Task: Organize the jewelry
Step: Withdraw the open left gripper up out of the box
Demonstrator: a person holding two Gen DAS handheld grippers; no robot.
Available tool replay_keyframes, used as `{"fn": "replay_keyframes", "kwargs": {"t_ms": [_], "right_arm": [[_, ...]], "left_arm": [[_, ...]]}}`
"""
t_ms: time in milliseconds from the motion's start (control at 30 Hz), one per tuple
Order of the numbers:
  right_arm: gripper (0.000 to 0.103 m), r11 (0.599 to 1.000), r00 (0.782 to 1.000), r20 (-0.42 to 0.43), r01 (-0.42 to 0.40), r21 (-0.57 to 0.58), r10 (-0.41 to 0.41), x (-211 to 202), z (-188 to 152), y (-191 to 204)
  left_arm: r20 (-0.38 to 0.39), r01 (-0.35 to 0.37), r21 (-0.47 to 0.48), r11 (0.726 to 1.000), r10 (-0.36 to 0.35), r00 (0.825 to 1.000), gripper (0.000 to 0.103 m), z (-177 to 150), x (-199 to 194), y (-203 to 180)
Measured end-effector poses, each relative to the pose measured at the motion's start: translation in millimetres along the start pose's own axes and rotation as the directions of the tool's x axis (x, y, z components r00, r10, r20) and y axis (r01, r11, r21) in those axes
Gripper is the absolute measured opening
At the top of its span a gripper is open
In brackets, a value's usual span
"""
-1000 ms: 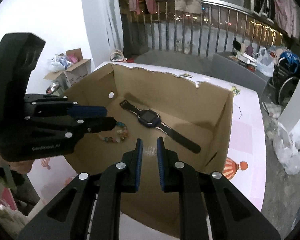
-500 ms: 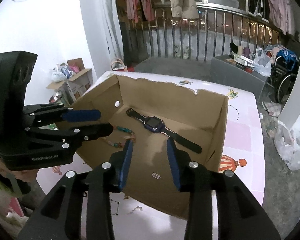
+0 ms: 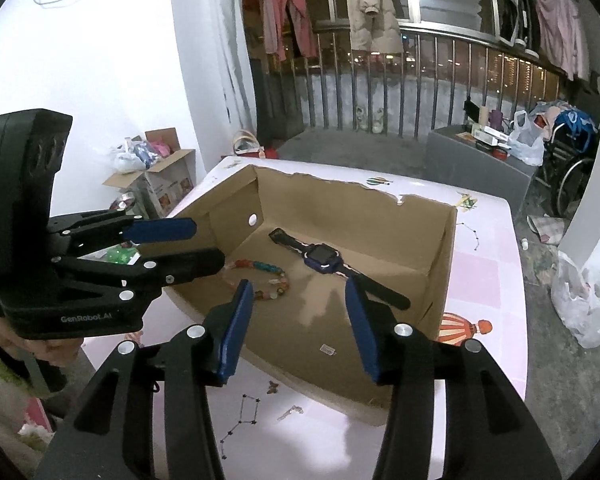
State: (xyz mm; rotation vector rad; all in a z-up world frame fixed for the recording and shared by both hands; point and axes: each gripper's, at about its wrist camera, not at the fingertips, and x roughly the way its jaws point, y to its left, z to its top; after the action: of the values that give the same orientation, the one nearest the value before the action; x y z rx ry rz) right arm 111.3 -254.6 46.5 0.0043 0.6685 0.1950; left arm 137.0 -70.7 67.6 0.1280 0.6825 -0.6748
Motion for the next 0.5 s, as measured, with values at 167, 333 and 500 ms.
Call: {"fn": "replay_keyframes", "kwargs": {"t_ms": [167, 333, 500], "right_arm": [[0.047, 1.000, 1.000, 0.007, -0.012, -0.011, 0.012, -7.1, -3.9, 7.0], [0.047, 1.000, 1.000, 0.002, -0.021, -0.015, 0.021, -12.7, -11.0, 15.6], [0.058, 0.999, 1.000, -0.006, -0.026, -0.020, 0.026, -17.0, -18.1, 23.5]], "left_arm": [[0.010, -0.002, -0.006, 1.000, 0.002, 1.000, 0.051, -5.8, -9.2, -2.6], [0.017, -0.006, -0.014, 1.000, 0.006, 1.000, 0.053, -13.1, -17.8, -3.2], [0.017, -0.004, -0.017, 1.000, 0.005, 1.000, 0.057, -24.1, -24.0, -2.8]]}}
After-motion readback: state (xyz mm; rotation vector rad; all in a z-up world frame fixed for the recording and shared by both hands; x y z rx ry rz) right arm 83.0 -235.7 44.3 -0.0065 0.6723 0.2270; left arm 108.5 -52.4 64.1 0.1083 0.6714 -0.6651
